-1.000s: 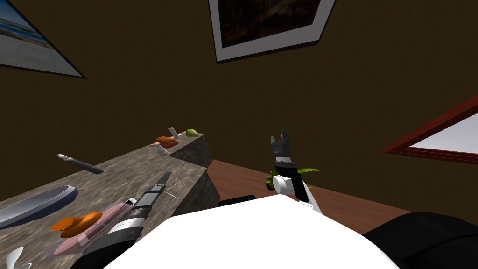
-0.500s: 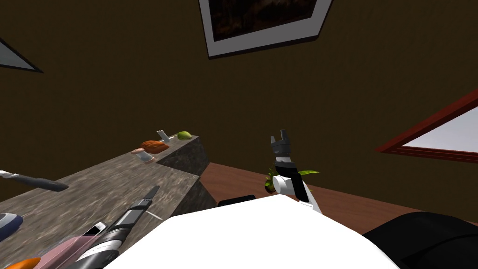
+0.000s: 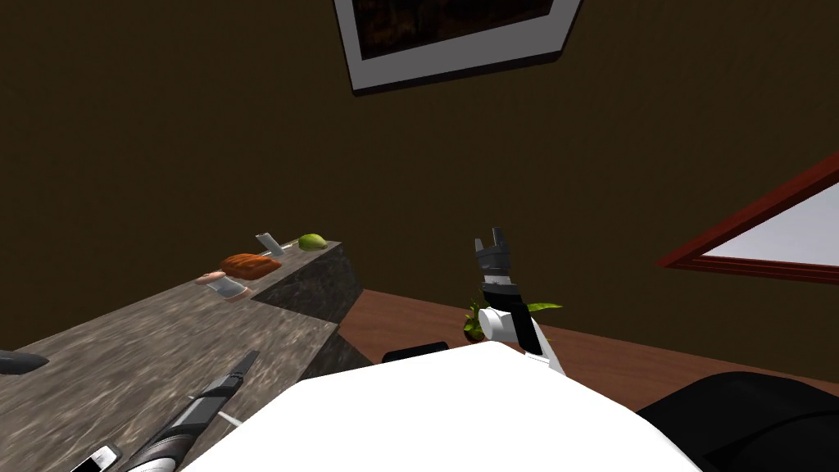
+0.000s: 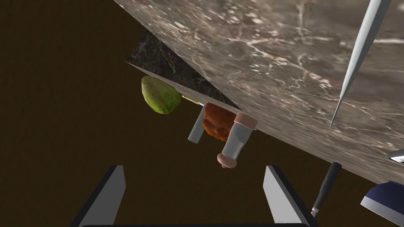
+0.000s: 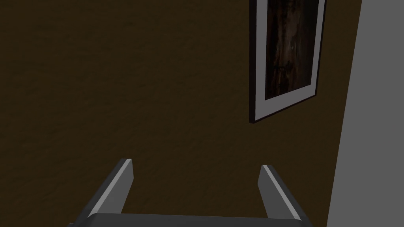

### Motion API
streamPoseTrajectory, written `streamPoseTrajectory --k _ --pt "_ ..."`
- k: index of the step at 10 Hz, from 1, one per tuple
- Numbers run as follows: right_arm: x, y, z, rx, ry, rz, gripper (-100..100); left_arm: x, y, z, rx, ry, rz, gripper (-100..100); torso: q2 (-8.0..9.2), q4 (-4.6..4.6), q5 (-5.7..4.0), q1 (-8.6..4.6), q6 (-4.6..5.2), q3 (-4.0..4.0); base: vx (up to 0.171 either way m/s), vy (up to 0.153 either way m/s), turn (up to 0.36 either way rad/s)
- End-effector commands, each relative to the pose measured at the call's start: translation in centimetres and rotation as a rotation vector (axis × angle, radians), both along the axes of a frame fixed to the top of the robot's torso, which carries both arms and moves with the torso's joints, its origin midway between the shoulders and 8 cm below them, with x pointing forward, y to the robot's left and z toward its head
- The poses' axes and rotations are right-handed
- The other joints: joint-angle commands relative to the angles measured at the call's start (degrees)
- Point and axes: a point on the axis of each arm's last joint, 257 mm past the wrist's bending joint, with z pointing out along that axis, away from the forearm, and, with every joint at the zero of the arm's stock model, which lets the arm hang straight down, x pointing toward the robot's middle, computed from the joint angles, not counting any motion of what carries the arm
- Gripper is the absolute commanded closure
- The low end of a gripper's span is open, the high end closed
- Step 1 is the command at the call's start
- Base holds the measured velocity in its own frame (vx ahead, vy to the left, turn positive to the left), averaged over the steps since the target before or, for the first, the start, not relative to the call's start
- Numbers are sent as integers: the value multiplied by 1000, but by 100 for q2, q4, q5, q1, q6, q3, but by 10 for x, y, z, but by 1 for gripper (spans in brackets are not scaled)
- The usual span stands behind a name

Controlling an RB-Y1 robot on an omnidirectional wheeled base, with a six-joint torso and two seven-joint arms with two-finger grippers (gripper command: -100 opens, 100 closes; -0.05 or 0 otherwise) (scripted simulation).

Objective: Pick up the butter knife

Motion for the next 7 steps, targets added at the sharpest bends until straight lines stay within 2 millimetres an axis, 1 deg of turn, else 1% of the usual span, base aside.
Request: streamPoseTrajectory --k 1,2,3,4,5,6,7 --pt "0 0 0 0 0 0 0 -22 14 -8 12 67 45 -100 0 0 0 0 0 0 68 -38 -68" --pt "0 0 0 0 0 0 0 -24 15 -10 11 77 54 -100 9 2 -1 -3 1 5 55 -26 -28" --pt "0 0 0 0 0 0 0 -40 27 -17 19 125 88 -100 14 4 0 0 0 9 74 -19 -51" --pt "0 0 0 0 0 0 0 -42 29 -19 18 133 97 -100 11 3 0 3 1 7 62 -17 -25" --pt "0 0 0 0 0 0 0 -59 40 -25 22 183 135 -100 14 3 1 3 0 8 68 -33 -54" --pt "0 0 0 0 0 0 0 -60 41 -26 22 187 139 -100 13 4 0 0 1 8 56 -29 -20" --pt "0 0 0 0 0 0 0 -75 50 -31 23 227 169 -100 16 4 0 0 1 9 63 -26 -59"
